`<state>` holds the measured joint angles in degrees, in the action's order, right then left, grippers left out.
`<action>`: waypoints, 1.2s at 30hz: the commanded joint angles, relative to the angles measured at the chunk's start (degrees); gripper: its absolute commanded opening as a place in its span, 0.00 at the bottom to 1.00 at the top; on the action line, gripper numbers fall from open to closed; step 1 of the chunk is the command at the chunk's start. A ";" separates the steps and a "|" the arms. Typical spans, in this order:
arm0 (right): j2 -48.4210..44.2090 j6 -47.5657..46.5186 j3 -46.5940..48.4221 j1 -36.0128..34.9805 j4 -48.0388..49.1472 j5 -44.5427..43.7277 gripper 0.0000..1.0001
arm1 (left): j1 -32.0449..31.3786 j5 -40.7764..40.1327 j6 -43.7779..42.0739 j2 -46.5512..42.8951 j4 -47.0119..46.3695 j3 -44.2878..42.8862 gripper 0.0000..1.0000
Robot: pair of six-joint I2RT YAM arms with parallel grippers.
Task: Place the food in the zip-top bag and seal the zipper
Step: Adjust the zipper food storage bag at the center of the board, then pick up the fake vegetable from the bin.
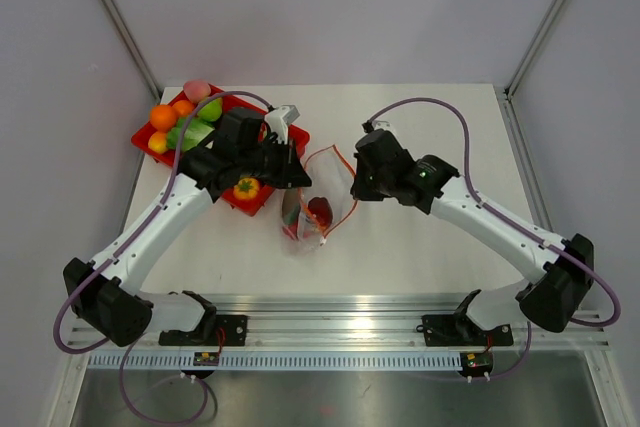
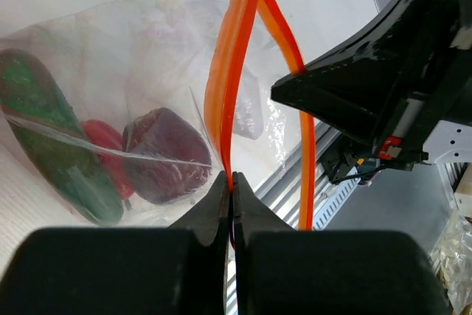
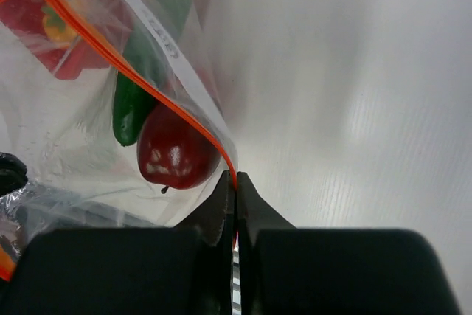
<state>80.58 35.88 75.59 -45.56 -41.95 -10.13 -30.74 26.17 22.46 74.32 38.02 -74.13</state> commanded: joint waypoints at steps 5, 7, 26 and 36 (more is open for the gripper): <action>-11.05 -1.95 6.06 0.21 -2.60 -6.31 0.00 | -0.02 1.42 -8.04 1.17 6.01 -8.75 0.00; -12.81 -1.69 6.32 0.12 -2.87 -5.00 0.00 | -0.02 2.56 -8.05 1.61 6.37 -9.63 0.00; -7.54 1.21 -0.80 0.12 3.11 1.16 0.00 | 1.73 -9.90 -13.13 2.24 6.10 -11.65 0.99; -6.40 -0.19 1.57 0.12 4.78 3.45 0.00 | 23.17 -13.52 2.06 -6.83 -0.70 -2.14 0.99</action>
<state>74.13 36.42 74.04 -45.58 -40.07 -8.01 -11.55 15.29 17.80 65.58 38.13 -76.88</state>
